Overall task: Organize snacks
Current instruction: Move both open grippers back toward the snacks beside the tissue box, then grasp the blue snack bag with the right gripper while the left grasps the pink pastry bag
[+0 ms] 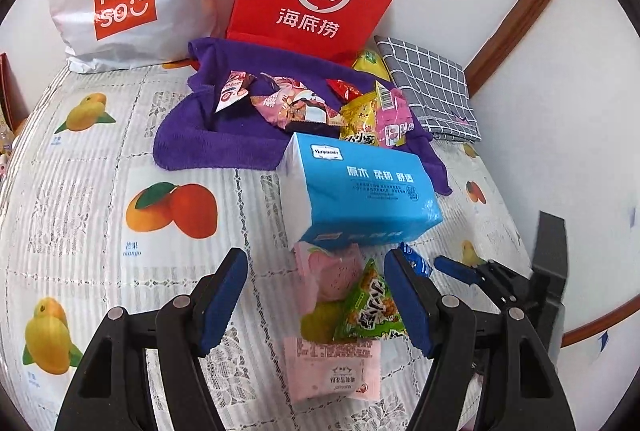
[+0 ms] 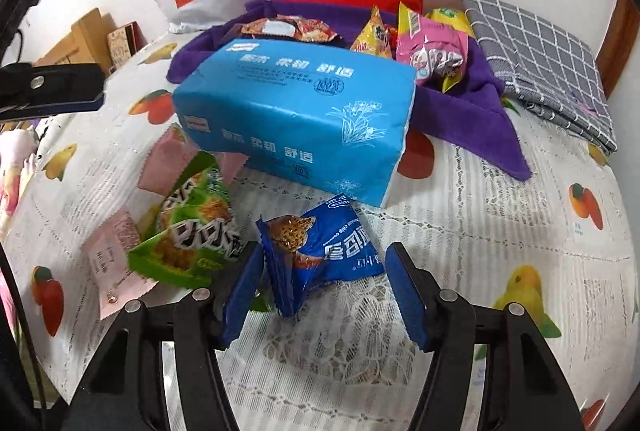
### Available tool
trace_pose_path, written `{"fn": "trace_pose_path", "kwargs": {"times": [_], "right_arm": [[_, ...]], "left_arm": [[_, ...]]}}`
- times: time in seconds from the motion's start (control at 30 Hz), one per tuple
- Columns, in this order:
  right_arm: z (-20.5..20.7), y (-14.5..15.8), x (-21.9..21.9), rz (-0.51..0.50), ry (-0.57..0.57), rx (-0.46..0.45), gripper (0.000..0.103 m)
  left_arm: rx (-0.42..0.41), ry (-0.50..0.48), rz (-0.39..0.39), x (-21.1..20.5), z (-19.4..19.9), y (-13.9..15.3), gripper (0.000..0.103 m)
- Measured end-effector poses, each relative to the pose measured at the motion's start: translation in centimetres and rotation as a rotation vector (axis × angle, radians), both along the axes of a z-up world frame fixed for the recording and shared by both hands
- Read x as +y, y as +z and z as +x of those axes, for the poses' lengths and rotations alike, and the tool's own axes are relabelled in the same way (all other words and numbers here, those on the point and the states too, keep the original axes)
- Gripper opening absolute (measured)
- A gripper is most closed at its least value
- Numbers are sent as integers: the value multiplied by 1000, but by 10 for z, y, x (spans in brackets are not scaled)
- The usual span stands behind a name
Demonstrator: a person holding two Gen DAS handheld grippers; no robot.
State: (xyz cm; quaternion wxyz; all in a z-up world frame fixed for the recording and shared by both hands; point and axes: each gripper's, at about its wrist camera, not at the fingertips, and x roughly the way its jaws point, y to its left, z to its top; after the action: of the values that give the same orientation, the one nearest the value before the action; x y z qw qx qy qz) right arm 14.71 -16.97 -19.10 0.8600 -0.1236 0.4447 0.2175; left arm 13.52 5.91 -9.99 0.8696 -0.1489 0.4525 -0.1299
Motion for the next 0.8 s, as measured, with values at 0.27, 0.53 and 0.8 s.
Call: {"fn": "trace_pose_path", "kwargs": {"times": [0.27,0.53,0.8], "right_arm": [[5,-8,-5,31,-10,-10,53],[-7,1,-34,72,-80,-29,51],[-15,0,-70,99,-179,-33,51]], "left_arm": [[18,1,-1,2,-7,-9,69],[53,-17,17,-7,-17,-24,69],[121,-53,38,-21,-39,-49,69]]}}
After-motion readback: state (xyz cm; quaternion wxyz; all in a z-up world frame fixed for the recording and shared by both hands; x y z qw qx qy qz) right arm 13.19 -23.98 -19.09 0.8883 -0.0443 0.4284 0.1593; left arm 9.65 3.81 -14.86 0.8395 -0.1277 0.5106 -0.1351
